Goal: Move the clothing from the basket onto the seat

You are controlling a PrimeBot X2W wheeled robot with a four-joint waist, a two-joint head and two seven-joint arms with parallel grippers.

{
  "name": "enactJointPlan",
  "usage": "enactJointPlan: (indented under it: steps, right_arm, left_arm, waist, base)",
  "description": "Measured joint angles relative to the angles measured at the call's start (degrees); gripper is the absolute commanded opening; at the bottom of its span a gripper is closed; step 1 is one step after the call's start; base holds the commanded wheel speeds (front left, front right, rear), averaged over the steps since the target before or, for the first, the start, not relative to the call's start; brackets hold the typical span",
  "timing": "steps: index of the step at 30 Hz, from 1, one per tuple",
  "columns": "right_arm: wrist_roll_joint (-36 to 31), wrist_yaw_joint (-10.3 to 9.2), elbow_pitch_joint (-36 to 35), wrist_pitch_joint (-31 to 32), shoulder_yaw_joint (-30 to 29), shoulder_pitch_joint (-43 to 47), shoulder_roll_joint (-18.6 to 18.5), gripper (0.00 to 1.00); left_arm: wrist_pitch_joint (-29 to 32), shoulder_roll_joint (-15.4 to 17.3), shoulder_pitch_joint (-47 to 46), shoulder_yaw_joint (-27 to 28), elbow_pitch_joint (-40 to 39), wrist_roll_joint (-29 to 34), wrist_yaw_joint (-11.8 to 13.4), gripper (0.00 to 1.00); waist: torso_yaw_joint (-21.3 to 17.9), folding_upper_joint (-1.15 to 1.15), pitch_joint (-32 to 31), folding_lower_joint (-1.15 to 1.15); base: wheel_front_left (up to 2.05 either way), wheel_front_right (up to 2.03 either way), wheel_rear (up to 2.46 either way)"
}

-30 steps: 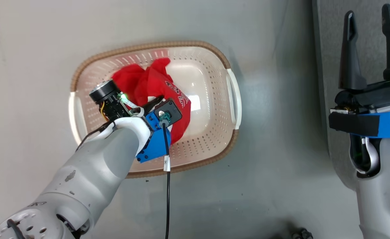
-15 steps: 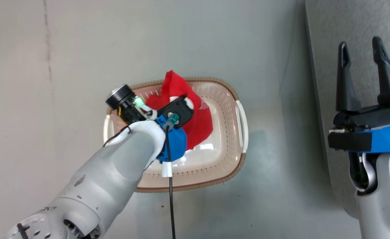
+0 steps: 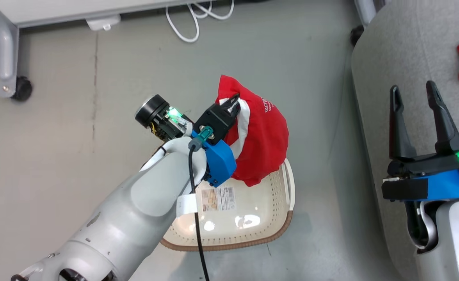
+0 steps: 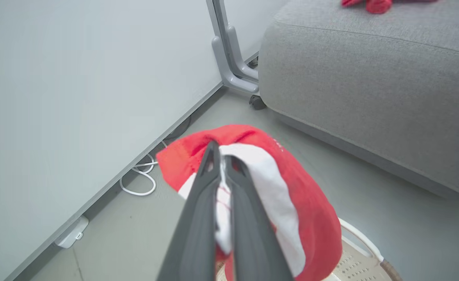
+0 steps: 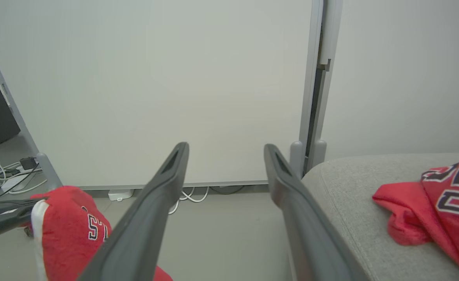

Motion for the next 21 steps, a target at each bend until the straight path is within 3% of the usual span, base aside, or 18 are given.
enactJointPlan:
  steps: [11,21]
  right_arm:
    - [-0.18,-0.01,1.25,0.0,-0.18,4.54,0.87,1.0]
    - [-0.24,0.0,2.25,0.0,-0.34,8.48,1.29,1.0]
  left_arm:
    - [-0.01,0.77,3.99,8.47,-10.09,2.41,0.56,0.0]
    - [-0.01,0.45,7.75,11.89,-15.25,4.39,-0.29,0.0]
  waist:
    - [-0.11,0.0,-7.68,0.0]
    - [0.11,0.0,-14.29,0.0]
  base:
    - [0.0,0.0,0.0]
    - [0.0,0.0,0.0]
